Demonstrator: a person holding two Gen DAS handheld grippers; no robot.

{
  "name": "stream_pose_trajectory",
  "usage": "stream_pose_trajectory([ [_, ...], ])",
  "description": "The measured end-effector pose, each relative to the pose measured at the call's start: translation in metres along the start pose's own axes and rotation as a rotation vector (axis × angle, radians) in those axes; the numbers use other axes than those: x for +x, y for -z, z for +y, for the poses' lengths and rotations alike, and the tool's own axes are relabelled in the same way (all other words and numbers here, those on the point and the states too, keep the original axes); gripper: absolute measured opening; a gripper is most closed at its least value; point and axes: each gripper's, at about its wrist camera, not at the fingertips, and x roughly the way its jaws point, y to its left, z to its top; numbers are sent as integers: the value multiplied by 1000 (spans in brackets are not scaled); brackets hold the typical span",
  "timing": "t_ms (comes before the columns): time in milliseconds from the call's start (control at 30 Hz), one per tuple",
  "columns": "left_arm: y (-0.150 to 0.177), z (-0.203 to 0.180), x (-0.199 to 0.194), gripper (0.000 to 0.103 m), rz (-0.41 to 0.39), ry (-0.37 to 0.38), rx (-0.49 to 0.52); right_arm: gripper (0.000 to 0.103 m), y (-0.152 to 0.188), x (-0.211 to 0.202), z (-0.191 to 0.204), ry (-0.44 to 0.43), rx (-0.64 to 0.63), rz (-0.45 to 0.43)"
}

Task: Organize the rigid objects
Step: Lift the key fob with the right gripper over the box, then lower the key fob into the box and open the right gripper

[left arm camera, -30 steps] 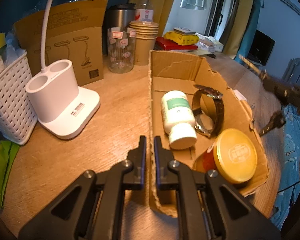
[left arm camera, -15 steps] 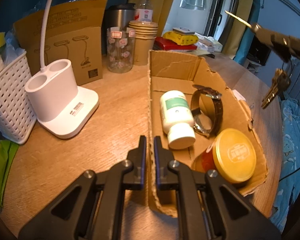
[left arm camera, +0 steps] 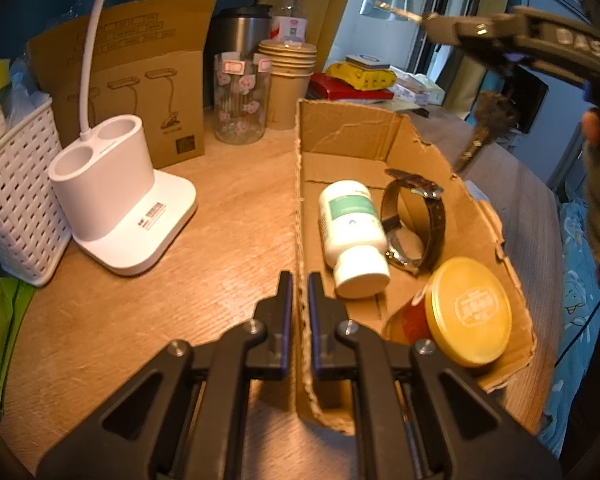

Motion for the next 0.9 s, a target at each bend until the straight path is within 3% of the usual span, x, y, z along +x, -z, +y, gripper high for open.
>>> stream_pose_trajectory([
  [500,1,1,1,7,1,9,-10,37,35,61,-10,-11,39,121],
  [900,1,1,1,7,0,8,-9,37,59,79,-13,-12,48,184],
])
